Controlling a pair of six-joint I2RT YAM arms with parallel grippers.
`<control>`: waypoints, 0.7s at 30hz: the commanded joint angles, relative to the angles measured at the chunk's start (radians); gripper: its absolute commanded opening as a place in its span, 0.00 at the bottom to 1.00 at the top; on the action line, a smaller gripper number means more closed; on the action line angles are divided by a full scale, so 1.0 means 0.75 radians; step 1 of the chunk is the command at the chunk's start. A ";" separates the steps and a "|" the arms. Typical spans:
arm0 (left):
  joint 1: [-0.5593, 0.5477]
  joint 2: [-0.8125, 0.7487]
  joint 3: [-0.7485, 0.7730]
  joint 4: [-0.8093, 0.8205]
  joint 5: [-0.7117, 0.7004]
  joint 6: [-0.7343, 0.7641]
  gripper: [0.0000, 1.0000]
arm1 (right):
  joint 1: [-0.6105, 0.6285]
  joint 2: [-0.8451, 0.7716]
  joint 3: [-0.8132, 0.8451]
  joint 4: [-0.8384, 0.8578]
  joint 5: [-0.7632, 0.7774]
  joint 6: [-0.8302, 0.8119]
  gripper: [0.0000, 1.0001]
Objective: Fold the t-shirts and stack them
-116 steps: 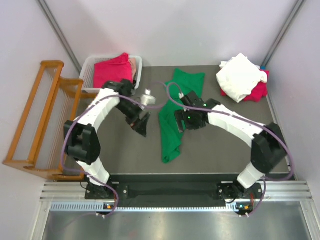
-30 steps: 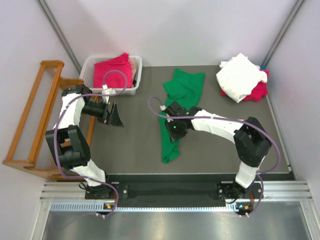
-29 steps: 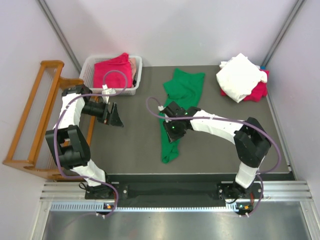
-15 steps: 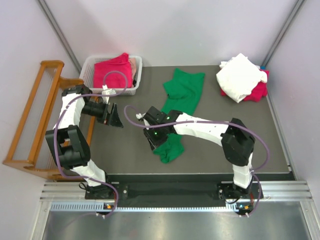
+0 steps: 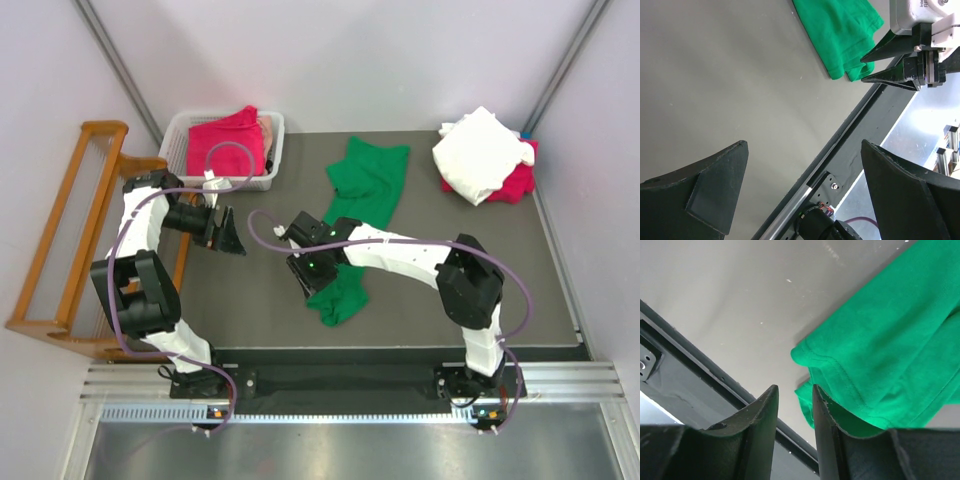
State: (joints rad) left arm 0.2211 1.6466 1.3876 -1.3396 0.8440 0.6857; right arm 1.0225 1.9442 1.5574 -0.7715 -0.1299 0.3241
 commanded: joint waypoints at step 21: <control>0.172 0.020 0.138 -0.194 0.114 0.157 0.99 | -0.042 0.112 -0.041 0.102 0.024 -0.039 0.40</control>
State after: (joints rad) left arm 0.3210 1.6592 1.4448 -1.3399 0.8711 0.7506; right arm 1.0000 2.0022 1.5185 -0.7395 -0.0772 0.3061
